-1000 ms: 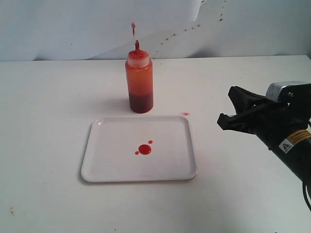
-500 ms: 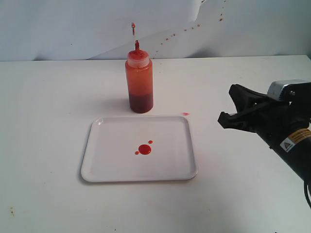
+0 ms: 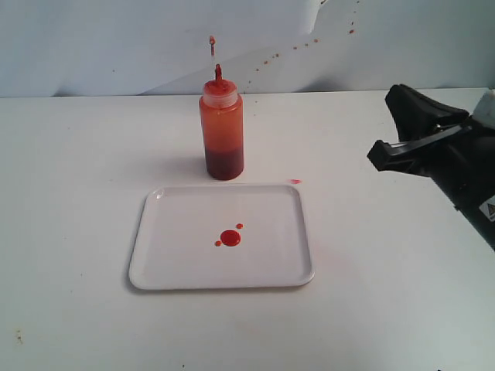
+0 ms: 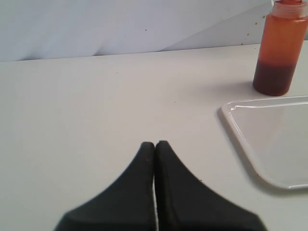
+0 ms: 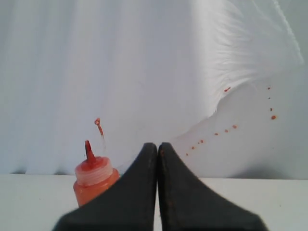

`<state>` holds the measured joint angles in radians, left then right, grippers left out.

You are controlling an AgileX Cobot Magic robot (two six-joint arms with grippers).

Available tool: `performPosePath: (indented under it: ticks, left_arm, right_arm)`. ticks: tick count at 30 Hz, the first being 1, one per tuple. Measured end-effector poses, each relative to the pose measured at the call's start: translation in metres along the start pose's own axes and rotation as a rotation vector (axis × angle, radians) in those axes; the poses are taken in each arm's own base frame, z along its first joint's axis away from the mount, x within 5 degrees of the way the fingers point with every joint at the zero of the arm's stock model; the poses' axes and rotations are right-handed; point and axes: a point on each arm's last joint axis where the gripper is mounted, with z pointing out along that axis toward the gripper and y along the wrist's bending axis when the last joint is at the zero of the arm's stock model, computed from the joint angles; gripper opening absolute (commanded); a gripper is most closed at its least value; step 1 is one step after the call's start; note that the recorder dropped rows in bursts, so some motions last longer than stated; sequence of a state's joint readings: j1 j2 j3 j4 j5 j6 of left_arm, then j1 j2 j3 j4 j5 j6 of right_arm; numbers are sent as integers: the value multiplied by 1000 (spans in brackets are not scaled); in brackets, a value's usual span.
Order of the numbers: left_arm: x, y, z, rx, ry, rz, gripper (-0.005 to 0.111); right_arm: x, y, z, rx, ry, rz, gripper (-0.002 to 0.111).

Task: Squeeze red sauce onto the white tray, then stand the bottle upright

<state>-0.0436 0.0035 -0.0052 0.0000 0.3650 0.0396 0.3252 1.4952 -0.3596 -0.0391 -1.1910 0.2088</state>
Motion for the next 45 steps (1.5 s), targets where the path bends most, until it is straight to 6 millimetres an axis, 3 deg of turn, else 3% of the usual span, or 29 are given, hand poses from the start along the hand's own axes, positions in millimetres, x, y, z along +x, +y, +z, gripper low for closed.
performPosePath:
  ticks: [33, 39, 45]
  left_arm:
    - [0, 0, 0, 0, 0, 0, 0]
    - [0, 0, 0, 0, 0, 0, 0]
    - [0, 0, 0, 0, 0, 0, 0]
  right_arm:
    - [-55, 6, -18, 13, -222, 22, 0]
    - [-51, 0, -23, 101, -76, 37, 0]
    - [-48, -5, -32, 183, 86, -59, 0]
